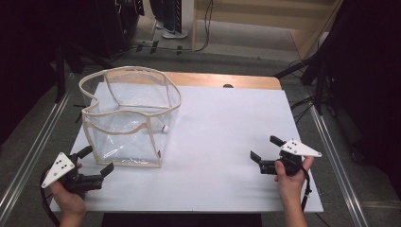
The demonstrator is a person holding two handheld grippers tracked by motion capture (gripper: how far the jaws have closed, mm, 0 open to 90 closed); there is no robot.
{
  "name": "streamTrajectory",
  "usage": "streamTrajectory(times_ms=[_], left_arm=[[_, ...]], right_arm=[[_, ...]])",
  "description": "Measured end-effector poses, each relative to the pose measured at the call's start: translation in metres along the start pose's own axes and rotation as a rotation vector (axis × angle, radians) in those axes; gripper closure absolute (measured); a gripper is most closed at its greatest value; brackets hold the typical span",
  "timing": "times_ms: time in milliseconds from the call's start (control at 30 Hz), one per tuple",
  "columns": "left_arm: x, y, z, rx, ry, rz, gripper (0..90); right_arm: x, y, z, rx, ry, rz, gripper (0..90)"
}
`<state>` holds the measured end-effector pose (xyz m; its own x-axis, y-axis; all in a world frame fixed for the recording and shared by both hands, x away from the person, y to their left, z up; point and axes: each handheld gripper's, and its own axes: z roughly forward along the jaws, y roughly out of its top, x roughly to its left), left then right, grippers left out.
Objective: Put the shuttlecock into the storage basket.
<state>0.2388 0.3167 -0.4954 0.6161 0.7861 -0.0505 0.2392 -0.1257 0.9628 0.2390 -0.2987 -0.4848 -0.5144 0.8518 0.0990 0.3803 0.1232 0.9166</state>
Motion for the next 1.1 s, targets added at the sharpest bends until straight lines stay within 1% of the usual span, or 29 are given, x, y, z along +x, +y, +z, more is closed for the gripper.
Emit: streamTrajectory(times_ms=[233,433,633,867,1100], left_arm=[[0.0,0.0,0.0,0.0,0.0,0.0,0.0],[0.0,0.0,0.0,0.0,0.001,0.0,0.0],[0.0,0.0,0.0,0.0,0.0,0.0,0.0],[0.0,0.0,0.0,0.001,-0.001,0.0,0.0],[0.0,0.0,-0.001,0.0,-0.001,0.001,0.0]], right_arm=[[-0.008,-0.01,-0.007,0.006,-0.023,0.021,0.0],[-0.013,-0.016,-0.013,0.003,-0.036,0.031,0.0],[-0.017,-0.022,-0.019,0.008,-0.045,0.051,0.0],[-0.021,-0.028,-0.027,0.01,-0.059,0.05,0.0],[-0.024,-0.03,-0.033,-0.006,-0.061,0.058,0.0]])
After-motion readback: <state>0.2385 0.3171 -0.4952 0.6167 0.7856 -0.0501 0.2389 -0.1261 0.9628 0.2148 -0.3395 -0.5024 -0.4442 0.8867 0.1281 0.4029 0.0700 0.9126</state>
